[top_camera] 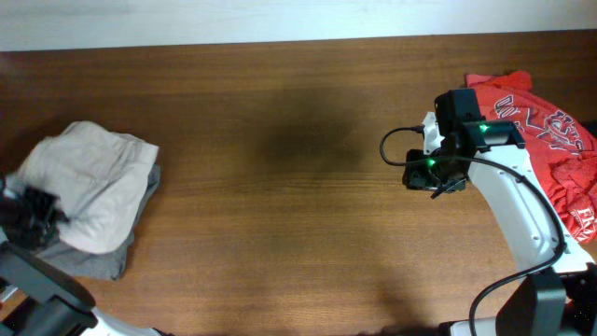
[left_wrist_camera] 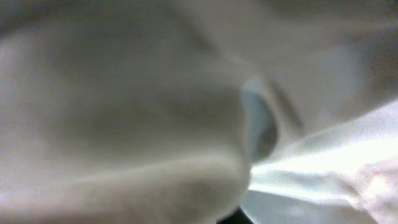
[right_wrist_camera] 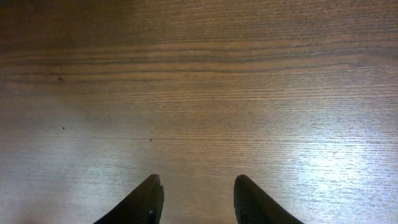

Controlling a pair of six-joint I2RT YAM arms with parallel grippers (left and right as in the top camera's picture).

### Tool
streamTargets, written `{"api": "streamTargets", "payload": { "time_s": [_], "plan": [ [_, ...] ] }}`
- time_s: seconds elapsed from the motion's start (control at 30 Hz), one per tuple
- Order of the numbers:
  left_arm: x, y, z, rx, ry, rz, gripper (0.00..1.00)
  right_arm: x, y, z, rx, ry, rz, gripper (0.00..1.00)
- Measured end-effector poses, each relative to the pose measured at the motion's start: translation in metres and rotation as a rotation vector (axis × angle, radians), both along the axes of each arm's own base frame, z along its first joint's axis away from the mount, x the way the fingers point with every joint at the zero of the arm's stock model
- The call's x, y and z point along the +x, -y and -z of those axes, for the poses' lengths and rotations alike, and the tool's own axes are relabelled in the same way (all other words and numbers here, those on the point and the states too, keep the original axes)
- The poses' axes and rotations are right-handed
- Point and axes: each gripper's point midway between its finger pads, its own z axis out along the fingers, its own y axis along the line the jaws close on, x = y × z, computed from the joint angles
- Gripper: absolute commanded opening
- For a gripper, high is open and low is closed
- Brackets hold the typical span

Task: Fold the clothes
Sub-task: 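Press the shorts flat on the grey trousers with the left gripper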

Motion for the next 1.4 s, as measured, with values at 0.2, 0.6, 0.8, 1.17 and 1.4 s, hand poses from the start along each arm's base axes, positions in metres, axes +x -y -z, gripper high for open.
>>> {"api": "streamTargets", "payload": {
  "time_s": [0.2,0.6,0.8,1.17,1.4],
  "plan": [
    [-0.052,-0.001,0.06,-0.097,-0.021,-0.201,0.0,0.001,0.002,0.0,-0.014,0.004,0.003,0.43],
    [-0.043,0.003,0.053,-0.142,0.165,-0.193,0.44,0.002,0.004,0.0,-0.021,0.009,0.004,0.43],
    [-0.028,0.011,0.005,-0.055,0.289,-0.107,0.83,0.002,0.004,0.0,-0.022,0.008,0.004,0.44],
    [-0.028,0.024,-0.096,0.198,0.506,-0.031,0.87,0.003,0.004,0.0,-0.022,0.014,0.004,0.49],
    [-0.013,0.014,-0.128,0.363,0.605,0.052,0.01,0.004,0.004,0.0,-0.022,0.017,0.001,0.49]
  ]
}}
